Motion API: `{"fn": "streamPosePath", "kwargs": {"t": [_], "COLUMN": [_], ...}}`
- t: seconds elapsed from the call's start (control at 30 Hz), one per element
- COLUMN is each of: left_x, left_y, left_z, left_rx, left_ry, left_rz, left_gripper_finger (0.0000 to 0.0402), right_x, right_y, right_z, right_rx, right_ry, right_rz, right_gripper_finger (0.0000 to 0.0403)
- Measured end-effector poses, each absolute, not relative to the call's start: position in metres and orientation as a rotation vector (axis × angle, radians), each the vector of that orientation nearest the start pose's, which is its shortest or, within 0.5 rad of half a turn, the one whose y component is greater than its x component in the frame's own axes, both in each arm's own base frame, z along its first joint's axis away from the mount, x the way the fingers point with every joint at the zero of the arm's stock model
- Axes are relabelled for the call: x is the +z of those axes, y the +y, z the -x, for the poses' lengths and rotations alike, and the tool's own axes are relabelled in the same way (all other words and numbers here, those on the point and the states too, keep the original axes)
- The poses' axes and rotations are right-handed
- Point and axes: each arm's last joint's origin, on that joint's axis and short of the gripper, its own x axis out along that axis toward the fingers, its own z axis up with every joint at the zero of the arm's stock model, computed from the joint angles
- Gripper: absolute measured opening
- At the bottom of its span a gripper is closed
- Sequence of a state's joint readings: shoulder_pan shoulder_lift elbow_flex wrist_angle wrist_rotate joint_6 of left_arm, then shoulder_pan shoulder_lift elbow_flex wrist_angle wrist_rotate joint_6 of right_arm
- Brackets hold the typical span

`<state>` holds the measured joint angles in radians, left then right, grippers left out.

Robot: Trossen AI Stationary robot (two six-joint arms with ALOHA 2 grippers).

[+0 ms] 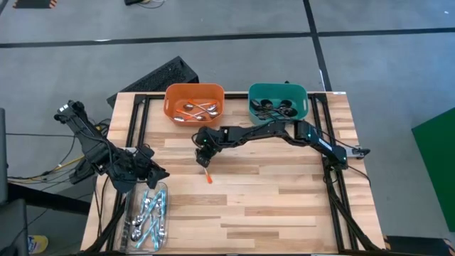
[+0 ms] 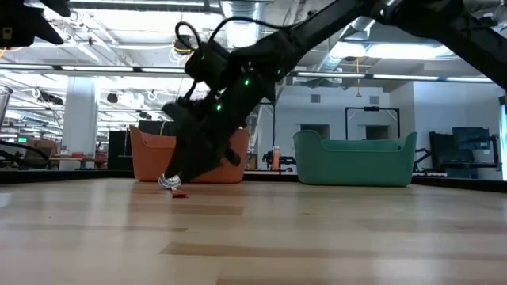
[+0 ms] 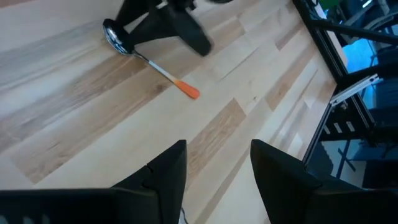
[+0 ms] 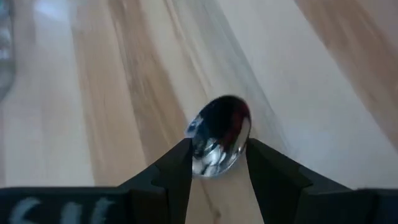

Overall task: Sort silverware by color (type)
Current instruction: Put the orange spoon into the orange bin

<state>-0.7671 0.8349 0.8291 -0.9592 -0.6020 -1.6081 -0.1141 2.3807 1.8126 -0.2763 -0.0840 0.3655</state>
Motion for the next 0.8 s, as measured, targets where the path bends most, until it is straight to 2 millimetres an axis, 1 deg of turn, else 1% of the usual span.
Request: {"fn": "streamPosePath", "kwargs": {"t": [0.03,0.13,0.23,0.33,0.5,0.67,0.73,0.8], "left_x": [0.283,0.283,0.283,0.283,0.283,0.283,0.283,0.283], "left_y": [-0.085,-0.085,-0.085,-0.085,-0.085,-0.082,-0.082,-0.081], "left_z": [-0.113,-0.114,-0.114,-0.114,-0.114,-0.116,-0.116,-0.117], "left_rx": [0.445,0.448,0.446,0.445,0.447,0.465,0.470,0.476], "left_ry": [0.640,0.636,0.640,0.643,0.641,0.629,0.629,0.627], "left_rz": [0.922,0.928,0.932,0.934,0.933,0.938,0.941,0.944], "left_gripper_finger": [0.0164,0.0164,0.0164,0.0164,0.0164,0.0164,0.0164,0.0164], "right_x": [0.133,0.120,0.121,0.121,0.120,0.135,0.150,0.175], "right_y": [-0.055,-0.052,-0.047,-0.043,-0.038,-0.041,-0.042,-0.043], "right_z": [-0.510,-0.513,-0.513,-0.513,-0.513,-0.515,-0.514,-0.518], "right_rx": [-0.165,-0.149,-0.120,-0.090,-0.014,0.022,0.029,0.044], "right_ry": [0.834,0.841,0.856,0.863,0.874,0.861,0.871,0.817], "right_rz": [-0.434,-0.421,-0.409,-0.370,-0.393,-0.420,-0.397,-0.322], "right_gripper_finger": [0.0177,0.0172,0.0150,0.0110,0.0018,0.0012,0.0008,0.0007]}}
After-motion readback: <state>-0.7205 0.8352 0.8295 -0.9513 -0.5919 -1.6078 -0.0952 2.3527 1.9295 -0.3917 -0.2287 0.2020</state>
